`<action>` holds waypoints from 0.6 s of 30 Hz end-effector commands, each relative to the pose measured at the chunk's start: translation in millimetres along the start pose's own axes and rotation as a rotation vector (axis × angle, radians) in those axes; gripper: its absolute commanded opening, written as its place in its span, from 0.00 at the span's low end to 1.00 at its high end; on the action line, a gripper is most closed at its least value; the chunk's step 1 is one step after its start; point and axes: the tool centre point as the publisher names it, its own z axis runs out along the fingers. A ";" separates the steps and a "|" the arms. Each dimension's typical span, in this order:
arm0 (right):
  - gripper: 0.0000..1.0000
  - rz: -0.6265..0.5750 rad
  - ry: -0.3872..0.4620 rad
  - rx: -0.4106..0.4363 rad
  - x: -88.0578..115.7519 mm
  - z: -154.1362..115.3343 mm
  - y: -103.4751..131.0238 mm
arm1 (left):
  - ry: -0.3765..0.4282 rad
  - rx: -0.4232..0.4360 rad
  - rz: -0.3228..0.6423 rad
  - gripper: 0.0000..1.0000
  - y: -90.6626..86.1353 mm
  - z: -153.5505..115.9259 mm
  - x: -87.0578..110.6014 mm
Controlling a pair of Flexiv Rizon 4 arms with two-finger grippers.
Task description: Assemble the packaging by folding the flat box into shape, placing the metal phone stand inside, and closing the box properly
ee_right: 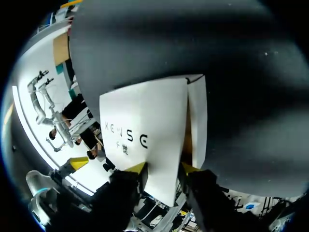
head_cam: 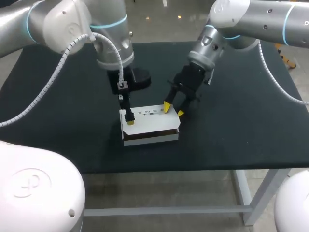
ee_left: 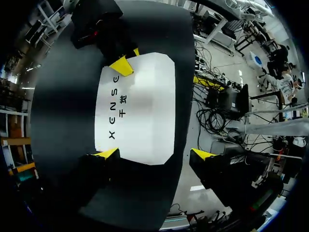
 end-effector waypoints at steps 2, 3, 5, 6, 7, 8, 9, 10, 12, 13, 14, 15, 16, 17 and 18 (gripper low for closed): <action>0.45 -0.001 0.000 0.000 0.2 0.9 0.4 | -0.095 0.044 0.008 1.00 -4.1 11.7 4.9; 0.45 -0.001 0.000 0.000 0.2 0.9 0.4 | -0.105 0.049 0.006 1.00 -4.8 12.8 4.5; 0.45 -0.001 0.000 0.000 0.2 0.9 0.4 | -0.090 0.051 0.013 1.00 -5.6 13.2 4.4; 0.45 -0.001 0.000 0.000 0.2 0.9 0.4 | -0.090 0.051 0.013 1.00 -5.6 13.2 4.4; 0.45 -0.001 0.000 0.000 0.2 0.9 0.4 | -0.090 0.051 0.013 1.00 -5.6 13.2 4.4; 0.45 -0.001 0.000 0.000 0.2 0.9 0.4 | -0.090 0.051 0.013 1.00 -5.6 13.2 4.4; 0.45 -0.001 0.000 0.000 0.2 0.9 0.4 | -0.090 0.051 0.013 1.00 -5.6 13.2 4.4; 0.45 -0.001 0.000 0.000 0.2 0.9 0.4 | -0.090 0.051 0.013 1.00 -5.6 13.2 4.4; 0.45 -0.001 0.000 0.000 0.2 0.9 0.4 | -0.090 0.051 0.013 1.00 -5.6 13.2 4.4; 0.45 -0.001 0.000 0.000 0.2 0.9 0.4 | -0.090 0.051 0.013 1.00 -5.6 13.2 4.4; 0.45 -0.001 0.000 0.000 0.2 0.9 0.4 | -0.090 0.051 0.013 1.00 -5.6 13.2 4.4; 0.45 -0.001 0.000 0.000 0.2 0.9 0.4 | -0.090 0.051 0.013 1.00 -5.6 13.2 4.4; 0.45 -0.001 0.000 0.000 0.2 0.9 0.4 | -0.098 0.043 0.004 1.00 -5.6 13.1 2.2; 0.45 -0.001 0.000 0.000 0.2 0.9 0.4 | -0.092 0.044 0.036 1.00 -6.2 14.6 1.4; 0.45 -0.001 0.000 0.000 0.2 0.9 0.4 | -0.077 0.055 0.017 1.00 -6.7 16.6 -0.8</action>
